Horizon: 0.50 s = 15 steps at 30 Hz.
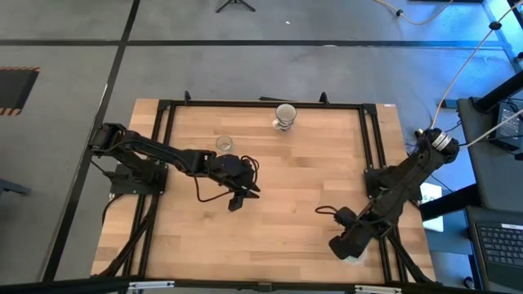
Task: Pick and place Stevia / Truvia into bins
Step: Put the green stevia packet into the transparent container
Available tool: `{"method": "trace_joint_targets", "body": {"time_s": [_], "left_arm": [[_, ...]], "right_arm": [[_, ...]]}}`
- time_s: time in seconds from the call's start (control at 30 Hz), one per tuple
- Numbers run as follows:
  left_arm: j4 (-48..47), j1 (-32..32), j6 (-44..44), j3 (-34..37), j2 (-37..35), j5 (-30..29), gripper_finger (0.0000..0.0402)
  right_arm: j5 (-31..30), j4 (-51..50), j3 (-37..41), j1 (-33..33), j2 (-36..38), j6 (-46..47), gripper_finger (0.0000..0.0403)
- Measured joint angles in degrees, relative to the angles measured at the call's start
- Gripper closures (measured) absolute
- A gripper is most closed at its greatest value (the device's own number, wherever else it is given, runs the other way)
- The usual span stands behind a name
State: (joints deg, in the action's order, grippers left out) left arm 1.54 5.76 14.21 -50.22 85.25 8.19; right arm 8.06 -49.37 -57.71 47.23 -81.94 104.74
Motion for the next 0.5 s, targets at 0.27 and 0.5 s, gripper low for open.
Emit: {"method": "trace_joint_targets", "body": {"time_s": [0.27, 0.5], "left_arm": [[-0.02, 0.00, -0.02, 0.00, 0.00, 0.00, 0.0293], [-2.09, 0.37, -3.07, -0.02, 0.00, 0.17, 0.0295]], "right_arm": [[1.02, 0.00, 0.00, 0.27, -4.05, 0.05, 0.0398], [1.07, 0.11, 0.02, 0.27, -4.90, 0.15, 0.0370]]}}
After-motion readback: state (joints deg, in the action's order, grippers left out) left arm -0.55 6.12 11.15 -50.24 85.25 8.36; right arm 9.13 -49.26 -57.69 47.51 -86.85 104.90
